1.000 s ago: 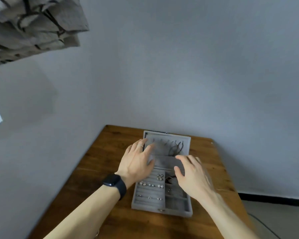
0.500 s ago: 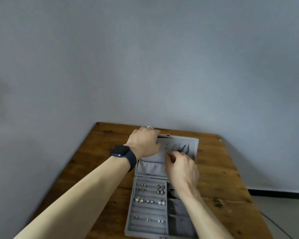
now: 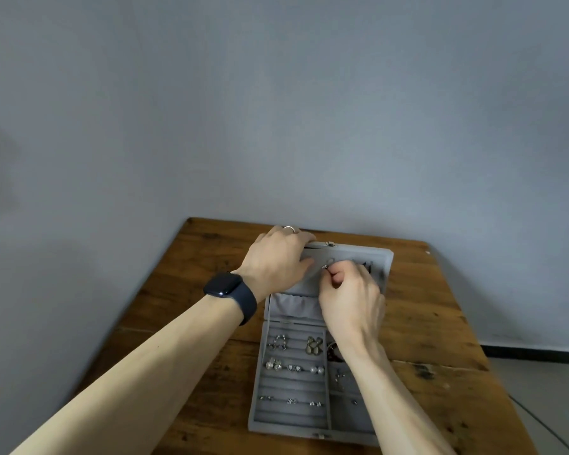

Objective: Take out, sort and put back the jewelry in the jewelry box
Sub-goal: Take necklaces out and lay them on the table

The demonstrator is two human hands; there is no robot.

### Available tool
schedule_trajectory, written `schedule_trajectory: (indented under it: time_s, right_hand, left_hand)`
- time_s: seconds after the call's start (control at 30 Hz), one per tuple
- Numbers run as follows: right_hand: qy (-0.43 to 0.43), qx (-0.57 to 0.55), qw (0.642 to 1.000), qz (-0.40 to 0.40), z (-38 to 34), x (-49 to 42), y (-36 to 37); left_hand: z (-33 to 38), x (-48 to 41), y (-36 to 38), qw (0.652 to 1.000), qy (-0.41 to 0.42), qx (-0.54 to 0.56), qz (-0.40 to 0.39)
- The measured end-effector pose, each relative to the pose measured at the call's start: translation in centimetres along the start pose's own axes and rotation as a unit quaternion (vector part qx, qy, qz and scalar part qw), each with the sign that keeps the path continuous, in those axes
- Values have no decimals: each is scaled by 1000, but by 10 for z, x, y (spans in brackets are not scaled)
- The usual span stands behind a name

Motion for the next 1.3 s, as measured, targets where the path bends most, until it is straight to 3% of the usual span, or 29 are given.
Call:
schedule_trajectory:
  time_s: [0.6,0.83,0.97,1.07,1.3]
  right_hand:
    - [24,22,999,-16,-11,-7,0]
    - [50,-88,993,-56,-9,-14,-4]
    - [148,-313,922,-174,-16,-20,-16]
    - [163,-418,862,-236,-21,-21,-37]
    - [102,-504,769,-380,-18,-28,-87]
  left_hand:
    - [5,7,-1,999,13,-18,28]
    - [5,8,-3,999,14,-30,31]
    - [5,9,-2,999,10,-20,30]
    - [6,8,-3,1000,-1,-3,16]
    - [13,1,-8,999,-22,29,-8]
Point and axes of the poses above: each hand's wrist, its own x-axis away from the middle knuckle, its own y-axis out of the palm, z = x × y, the point moved 3 cm from there along -x, towards the middle knuckle, and after that the axes turned 15 degrees about y, right-handed, at the moved point
